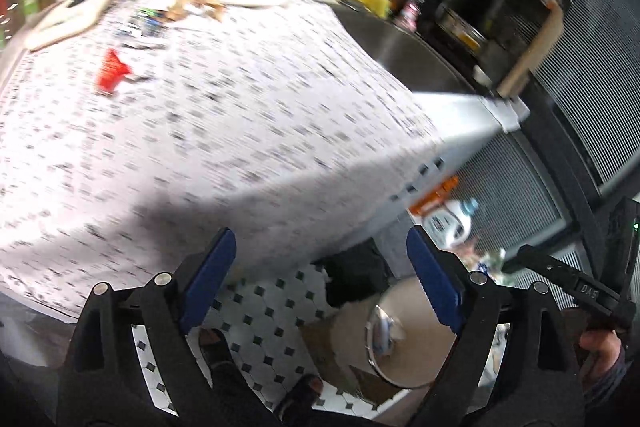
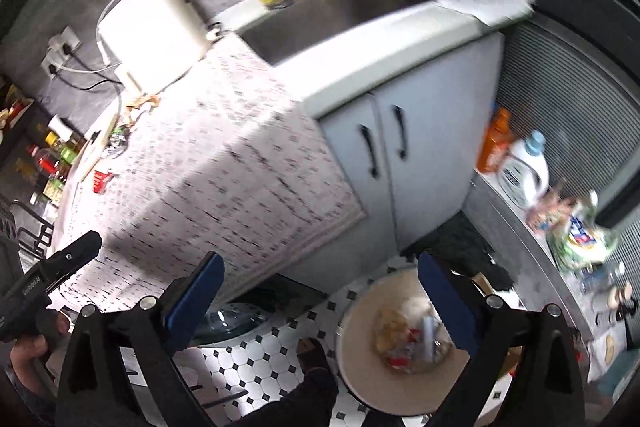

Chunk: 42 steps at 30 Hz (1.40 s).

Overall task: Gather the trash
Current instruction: 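Bring both tools back up over the counter trash, then close the left tool on the red paper wrapper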

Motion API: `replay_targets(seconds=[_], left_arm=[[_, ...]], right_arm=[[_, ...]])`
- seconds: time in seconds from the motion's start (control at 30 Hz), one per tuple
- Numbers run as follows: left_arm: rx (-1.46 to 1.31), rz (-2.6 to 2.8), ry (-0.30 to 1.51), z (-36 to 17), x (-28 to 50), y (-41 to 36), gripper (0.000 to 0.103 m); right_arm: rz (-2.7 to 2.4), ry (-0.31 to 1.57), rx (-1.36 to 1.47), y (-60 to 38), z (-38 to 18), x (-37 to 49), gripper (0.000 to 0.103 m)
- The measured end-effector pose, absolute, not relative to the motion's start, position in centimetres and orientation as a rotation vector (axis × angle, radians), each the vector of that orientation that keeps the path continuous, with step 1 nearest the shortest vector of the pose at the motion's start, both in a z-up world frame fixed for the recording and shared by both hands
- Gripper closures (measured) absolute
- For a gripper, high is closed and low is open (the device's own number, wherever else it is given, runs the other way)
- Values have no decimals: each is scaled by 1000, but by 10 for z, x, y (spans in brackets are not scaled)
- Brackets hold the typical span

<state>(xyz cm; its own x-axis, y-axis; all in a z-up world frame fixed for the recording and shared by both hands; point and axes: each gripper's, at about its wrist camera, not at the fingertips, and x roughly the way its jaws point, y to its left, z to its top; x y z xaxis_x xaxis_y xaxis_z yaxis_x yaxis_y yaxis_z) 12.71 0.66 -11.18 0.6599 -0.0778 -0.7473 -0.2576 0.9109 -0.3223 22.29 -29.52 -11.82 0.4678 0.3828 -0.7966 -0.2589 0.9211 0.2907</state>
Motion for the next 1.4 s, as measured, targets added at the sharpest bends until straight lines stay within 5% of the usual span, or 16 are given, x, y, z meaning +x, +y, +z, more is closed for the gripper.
replay_targets(seconds=[0.6,1.07,1.17,1.2,1.23,1.4], left_arm=[[-472,309,765,-94,124,159,17],[-475,250,797,-129,177,213,17],[-483,241,827,-141,188,221,37],[-485,239,844,-145,191,223,66],[-481,253,860,-148,194,225,84],[-500,252,815,-142,187,241,84]], right_arm=[[542,966,69,-135,-94,257,8],[477,956,59,-73,-86,281,8],[473,967,56,-59,-90,284,8],[475,969,52,-55,-91,285,8],[479,972,49,-49,-91,286,8],[519,973,15,-16,-92,289,8]])
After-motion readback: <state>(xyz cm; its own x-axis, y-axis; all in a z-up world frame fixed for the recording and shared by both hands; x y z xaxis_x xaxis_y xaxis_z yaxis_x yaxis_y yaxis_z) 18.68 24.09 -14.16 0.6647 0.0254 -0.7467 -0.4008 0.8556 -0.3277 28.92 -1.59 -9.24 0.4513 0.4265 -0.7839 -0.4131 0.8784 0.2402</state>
